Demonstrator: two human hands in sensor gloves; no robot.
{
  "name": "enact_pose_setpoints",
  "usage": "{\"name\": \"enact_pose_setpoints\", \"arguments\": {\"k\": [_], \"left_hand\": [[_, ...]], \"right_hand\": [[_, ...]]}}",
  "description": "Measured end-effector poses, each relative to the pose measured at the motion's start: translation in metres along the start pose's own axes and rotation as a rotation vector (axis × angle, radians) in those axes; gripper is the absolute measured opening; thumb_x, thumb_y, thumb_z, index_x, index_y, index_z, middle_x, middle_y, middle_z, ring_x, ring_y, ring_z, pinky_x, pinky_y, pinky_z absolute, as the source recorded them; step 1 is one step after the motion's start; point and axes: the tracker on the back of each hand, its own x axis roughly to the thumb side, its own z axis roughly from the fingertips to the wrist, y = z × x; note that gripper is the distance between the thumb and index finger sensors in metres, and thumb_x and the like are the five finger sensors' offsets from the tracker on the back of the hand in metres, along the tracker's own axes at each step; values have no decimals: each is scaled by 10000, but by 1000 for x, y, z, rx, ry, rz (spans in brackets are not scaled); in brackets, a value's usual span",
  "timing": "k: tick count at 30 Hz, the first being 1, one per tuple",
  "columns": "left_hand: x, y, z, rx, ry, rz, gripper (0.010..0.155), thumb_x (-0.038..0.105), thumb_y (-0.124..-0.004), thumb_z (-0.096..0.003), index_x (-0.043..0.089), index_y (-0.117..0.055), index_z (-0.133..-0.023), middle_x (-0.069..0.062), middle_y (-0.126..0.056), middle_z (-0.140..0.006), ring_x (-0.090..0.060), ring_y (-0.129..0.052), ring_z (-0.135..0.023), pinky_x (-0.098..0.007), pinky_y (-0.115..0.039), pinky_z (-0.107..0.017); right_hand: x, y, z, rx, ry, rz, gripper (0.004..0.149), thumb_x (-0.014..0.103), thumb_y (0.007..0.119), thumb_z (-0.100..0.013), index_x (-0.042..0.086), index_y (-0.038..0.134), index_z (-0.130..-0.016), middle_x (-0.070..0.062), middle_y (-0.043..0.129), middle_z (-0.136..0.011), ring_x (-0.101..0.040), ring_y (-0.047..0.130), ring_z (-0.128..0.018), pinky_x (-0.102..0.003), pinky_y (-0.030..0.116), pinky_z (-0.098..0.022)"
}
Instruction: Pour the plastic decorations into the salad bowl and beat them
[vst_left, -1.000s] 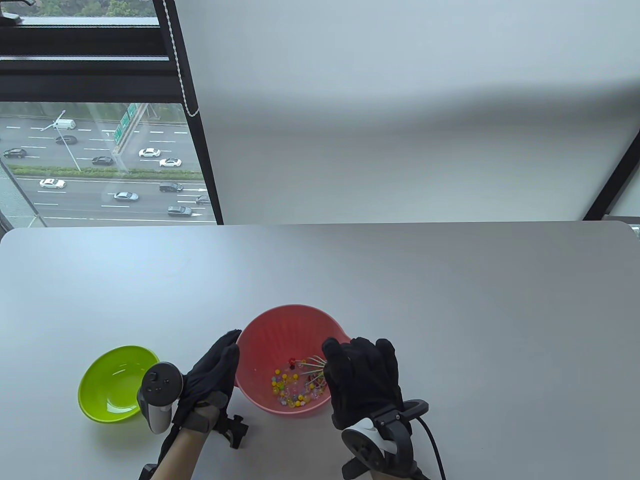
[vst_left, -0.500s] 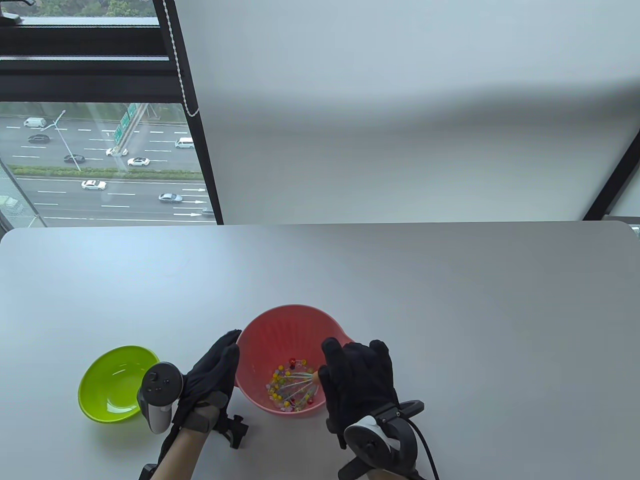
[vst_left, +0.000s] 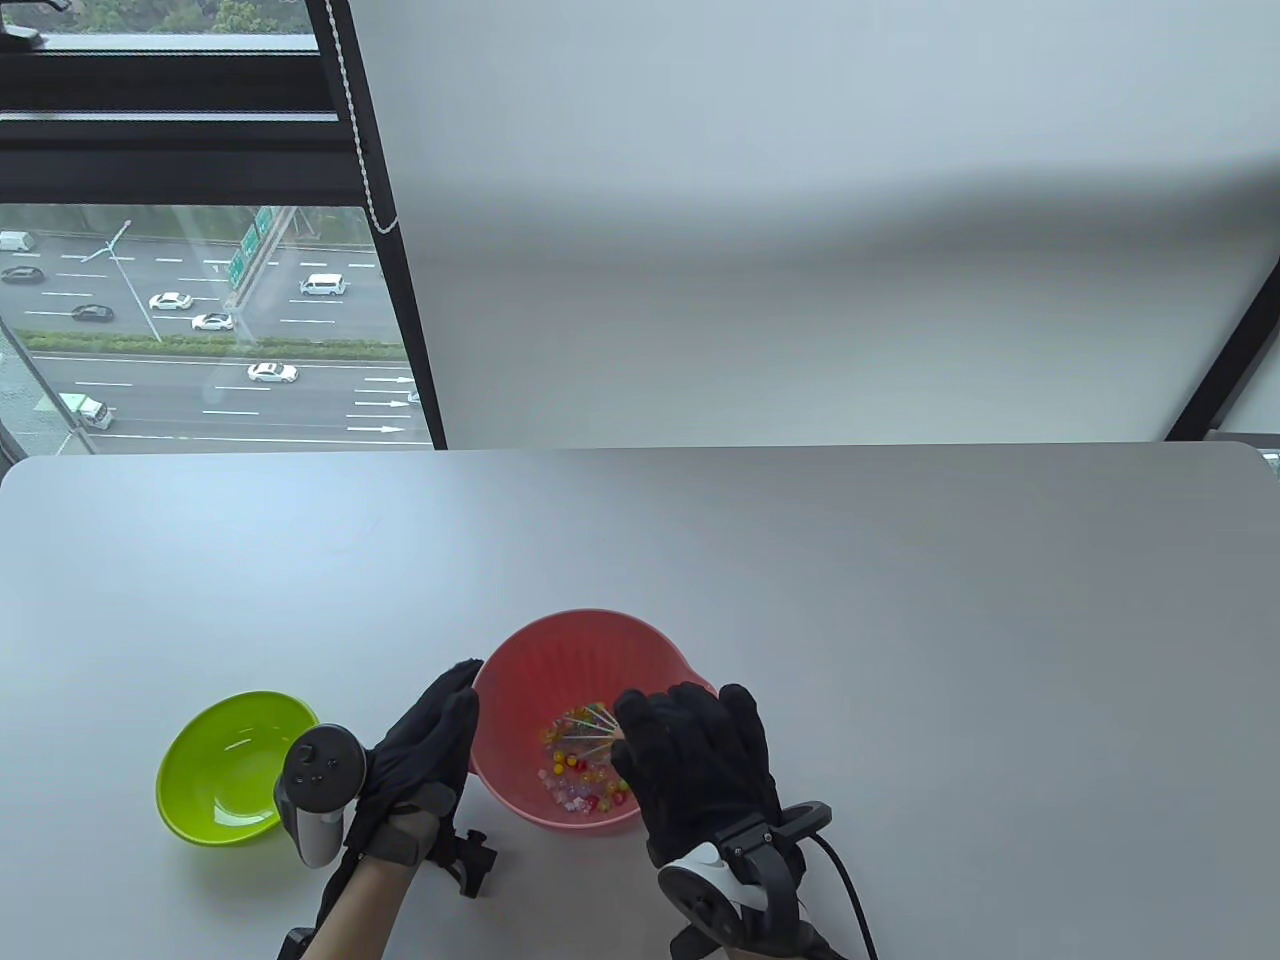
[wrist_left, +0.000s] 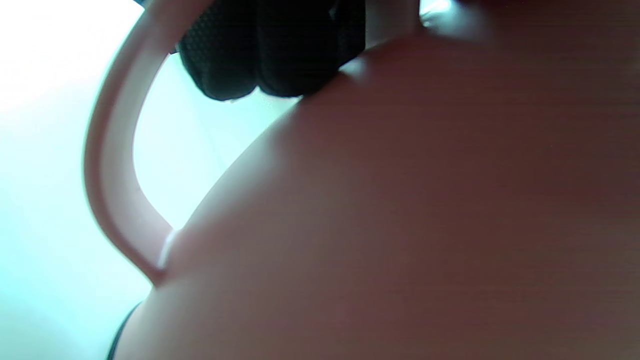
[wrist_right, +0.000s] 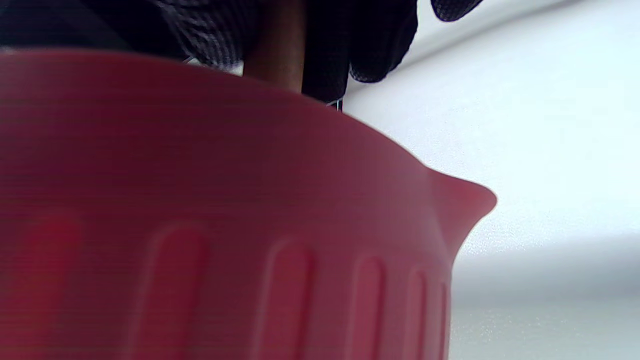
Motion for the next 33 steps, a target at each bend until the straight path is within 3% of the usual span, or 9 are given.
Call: {"name": "enact_pose_setpoints", "arguments": {"k": [14,21,27,33], "left_hand": [[0,0,0,0,0,0,670,644,-562,-573,181,-673,-1045,-36,-850,-742,-369,-827,-758,-611,-496,-741],[0,0,0,0,0,0,670,644,-563,-573,182,-673,-1045,-36,-850,-742,-369,-828,-758,-611,-496,-740],[0,0,0,0,0,0,670,643,-563,-572,181,-674,-1044,-36,-851,-741,-370,-828,-757,-611,-496,-740],[0,0,0,0,0,1,671,643,-563,-573,179,-673,-1045,-37,-850,-742,-372,-828,-756,-613,-496,-739]], "right_hand": [[-17,-15,-4,-58,94,-72,548,529,586,-620,370,400,-1110,112,783,-835,-233,699,-882,-531,411,-788],[-20,-8,-4,-9,154,-157,548,559,599,-613,336,472,-1097,105,848,-728,-221,776,-792,-527,467,-773],[-9,3,-2,52,108,-147,618,571,674,-593,365,406,-1111,116,808,-845,-215,725,-887,-524,459,-783],[-3,-1,0,-26,72,-85,685,547,768,-564,307,425,-1107,117,818,-902,-201,725,-920,-508,461,-782]]}}
